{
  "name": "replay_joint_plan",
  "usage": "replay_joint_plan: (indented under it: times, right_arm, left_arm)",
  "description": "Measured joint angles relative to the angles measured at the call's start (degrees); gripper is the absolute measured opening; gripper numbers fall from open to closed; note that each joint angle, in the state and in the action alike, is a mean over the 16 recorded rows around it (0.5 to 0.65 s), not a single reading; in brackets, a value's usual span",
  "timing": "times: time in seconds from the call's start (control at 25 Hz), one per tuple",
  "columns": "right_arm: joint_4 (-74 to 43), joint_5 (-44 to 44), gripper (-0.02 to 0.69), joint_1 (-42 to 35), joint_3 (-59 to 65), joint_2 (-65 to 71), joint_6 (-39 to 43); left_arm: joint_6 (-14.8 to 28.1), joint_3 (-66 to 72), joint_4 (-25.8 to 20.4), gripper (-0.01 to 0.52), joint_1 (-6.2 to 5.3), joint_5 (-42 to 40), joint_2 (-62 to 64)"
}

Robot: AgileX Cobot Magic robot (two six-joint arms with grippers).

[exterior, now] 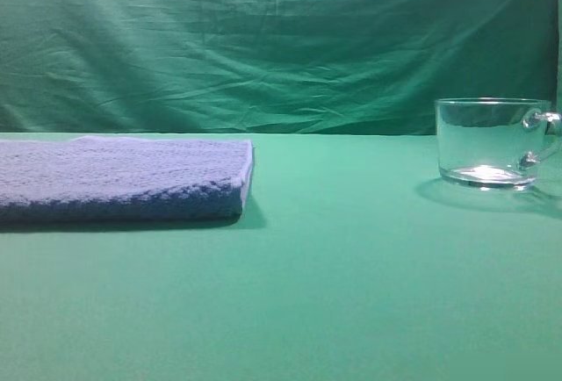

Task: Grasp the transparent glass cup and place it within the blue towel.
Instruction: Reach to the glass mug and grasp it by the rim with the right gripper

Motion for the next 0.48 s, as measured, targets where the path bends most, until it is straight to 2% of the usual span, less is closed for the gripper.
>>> replay_joint_plan:
  times: [0.2, 0.48]
  right_arm:
    - [0.09, 6.55, 0.046, 2.1, -4.84, 10.73, -3.69]
    - [0.67, 17.24, 0.046, 4.77, -14.62, 23.99, -4.48]
  left_arm:
    - [0.0, 0.0, 0.0, 0.0, 0.0, 0.0, 0.0]
    - [0.0, 0.0, 0.0, 0.0, 0.0, 0.0, 0.0]
